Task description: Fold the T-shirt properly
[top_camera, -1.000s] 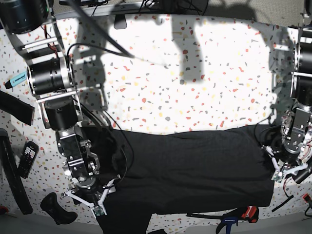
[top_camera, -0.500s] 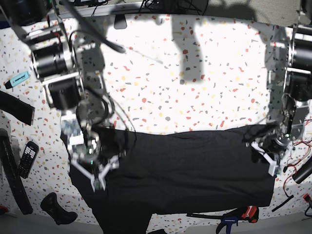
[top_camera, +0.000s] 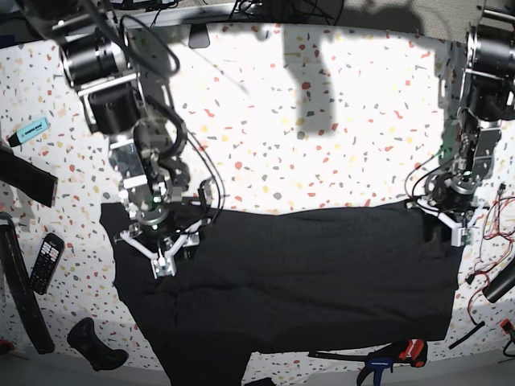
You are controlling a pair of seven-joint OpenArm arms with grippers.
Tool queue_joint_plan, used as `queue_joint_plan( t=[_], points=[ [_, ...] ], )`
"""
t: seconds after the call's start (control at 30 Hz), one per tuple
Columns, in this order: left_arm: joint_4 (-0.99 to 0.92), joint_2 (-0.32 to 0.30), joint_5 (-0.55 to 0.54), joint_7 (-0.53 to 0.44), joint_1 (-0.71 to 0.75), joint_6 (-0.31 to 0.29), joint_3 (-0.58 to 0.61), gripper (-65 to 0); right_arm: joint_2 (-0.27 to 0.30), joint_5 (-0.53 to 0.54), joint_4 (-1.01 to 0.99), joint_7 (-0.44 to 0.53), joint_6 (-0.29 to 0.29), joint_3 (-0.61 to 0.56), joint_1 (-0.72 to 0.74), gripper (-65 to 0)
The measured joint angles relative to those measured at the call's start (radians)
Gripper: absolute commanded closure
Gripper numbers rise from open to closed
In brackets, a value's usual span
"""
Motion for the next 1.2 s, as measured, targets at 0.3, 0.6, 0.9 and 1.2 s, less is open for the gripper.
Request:
queue_joint_plan(
  t=[0.3,0.6,0.9,1.2],
  points=[
    [0.048,-0.011,-0.003,-0.001,0.082,-0.016,-0.127,-22.8,0.018,-0.006,0.299,-0.071,0.0,0.003,-0.216,-36.6],
    [0.399,-0.076,-0.021,0.179,0.319,0.005,-0.132,-22.8,0.018,-0.005,0.488,-0.127,0.005,0.126,-0.401,-36.6],
    [0.642,-0.086,-0.013,0.272,0.502,0.045,-0.135,-22.8,0.076,-0.005,0.648,-0.139,0.007,0.182,-0.579,-36.6],
    [0.823,-0.084,0.083,0.245,0.708,0.171,-0.135,-22.8,0.169,0.004,0.779,-0.181,0.006,0.188,-0.748,-36.6]
  ],
)
